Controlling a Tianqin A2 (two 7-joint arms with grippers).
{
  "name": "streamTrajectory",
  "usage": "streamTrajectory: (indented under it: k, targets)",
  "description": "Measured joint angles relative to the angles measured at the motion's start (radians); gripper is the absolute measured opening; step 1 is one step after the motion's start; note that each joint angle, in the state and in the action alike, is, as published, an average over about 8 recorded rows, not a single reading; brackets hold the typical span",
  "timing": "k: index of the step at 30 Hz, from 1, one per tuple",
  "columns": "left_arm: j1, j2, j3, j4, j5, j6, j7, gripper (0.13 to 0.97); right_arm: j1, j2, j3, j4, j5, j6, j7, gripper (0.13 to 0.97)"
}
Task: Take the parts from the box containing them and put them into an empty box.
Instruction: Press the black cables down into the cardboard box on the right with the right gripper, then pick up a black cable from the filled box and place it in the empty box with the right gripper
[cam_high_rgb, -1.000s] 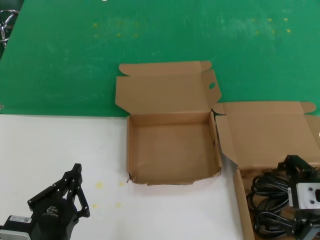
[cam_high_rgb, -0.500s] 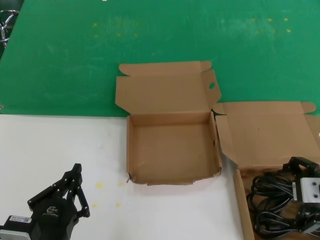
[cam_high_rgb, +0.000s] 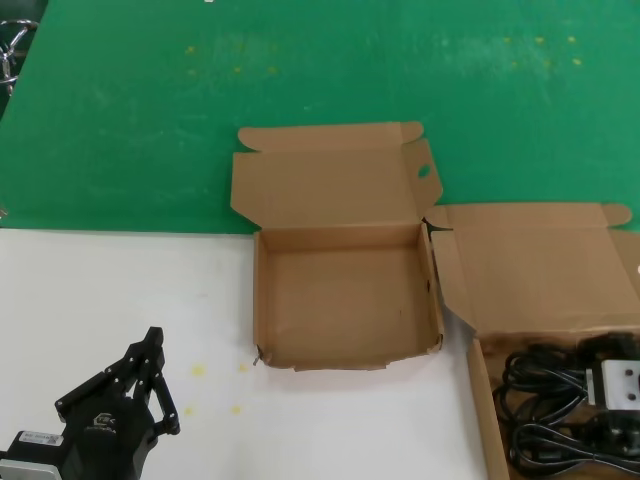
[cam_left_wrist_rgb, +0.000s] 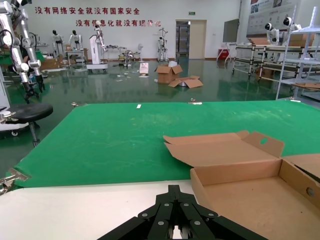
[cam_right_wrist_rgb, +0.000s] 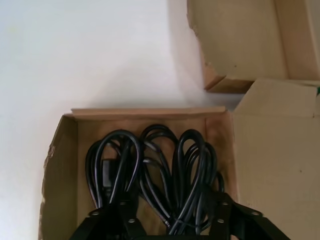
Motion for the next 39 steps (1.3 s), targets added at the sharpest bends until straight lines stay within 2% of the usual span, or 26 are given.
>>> streamTrajectory:
  k: [7, 8, 16, 27, 39]
  targets:
    - [0.000, 0.000, 0.000, 0.000, 0.000, 0.000, 0.000, 0.134, -0.022, -0.019, 0.018, -0.039, -0.027, 0.016, -0.020, 0.415]
    - [0.000, 0.000, 0.000, 0.000, 0.000, 0.000, 0.000, 0.134, -0.024, -0.023, 0.021, -0.047, -0.030, 0.020, -0.023, 0.415]
    - [0.000, 0.000, 0.000, 0.000, 0.000, 0.000, 0.000, 0.134, -0.029, -0.053, 0.038, -0.102, -0.044, 0.044, -0.046, 0.263]
    - [0.000, 0.000, 0.000, 0.000, 0.000, 0.000, 0.000, 0.133, -0.011, -0.068, 0.064, -0.088, -0.053, 0.030, -0.034, 0.178]
    - [0.000, 0.000, 0.000, 0.000, 0.000, 0.000, 0.000, 0.133, 0.073, -0.056, 0.099, 0.094, -0.056, -0.088, 0.050, 0.161]
